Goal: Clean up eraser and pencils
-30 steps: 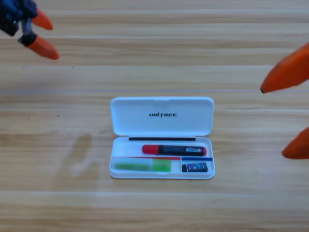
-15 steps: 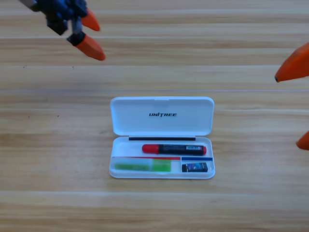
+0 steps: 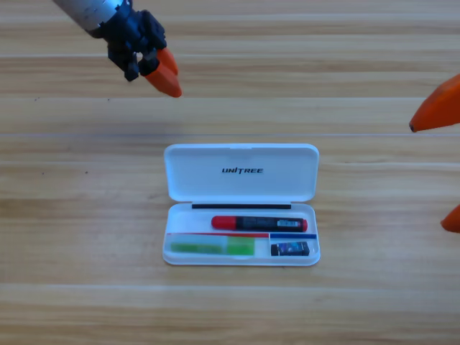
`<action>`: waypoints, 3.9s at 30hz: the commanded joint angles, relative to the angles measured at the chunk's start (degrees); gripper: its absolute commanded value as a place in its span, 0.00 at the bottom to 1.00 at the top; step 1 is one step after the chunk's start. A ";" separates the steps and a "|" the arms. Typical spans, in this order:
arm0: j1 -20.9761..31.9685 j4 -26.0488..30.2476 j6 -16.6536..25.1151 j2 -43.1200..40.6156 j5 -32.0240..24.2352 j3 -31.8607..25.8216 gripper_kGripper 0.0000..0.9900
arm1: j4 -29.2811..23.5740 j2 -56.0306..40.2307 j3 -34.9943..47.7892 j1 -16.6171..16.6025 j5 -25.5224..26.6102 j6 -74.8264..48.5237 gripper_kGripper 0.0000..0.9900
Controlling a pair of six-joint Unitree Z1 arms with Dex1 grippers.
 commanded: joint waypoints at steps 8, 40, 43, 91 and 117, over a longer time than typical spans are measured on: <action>-0.84 -0.17 -0.16 8.31 0.80 -0.52 0.00 | -1.26 -1.94 1.32 -1.34 1.21 0.29 0.89; -6.64 3.34 -2.71 8.75 -0.61 1.33 0.00 | -1.35 -0.18 1.24 -1.34 2.97 0.20 0.95; -6.82 4.13 -3.06 8.31 -0.69 1.33 0.00 | -1.35 -0.09 1.24 -1.34 3.06 0.20 0.95; -15.26 4.66 -4.82 3.56 0.27 9.85 0.00 | -0.91 1.40 1.24 -1.34 4.37 0.29 0.97; -16.13 -4.04 -5.43 3.38 0.27 20.40 0.00 | -0.73 1.58 1.24 -1.34 5.17 0.29 0.97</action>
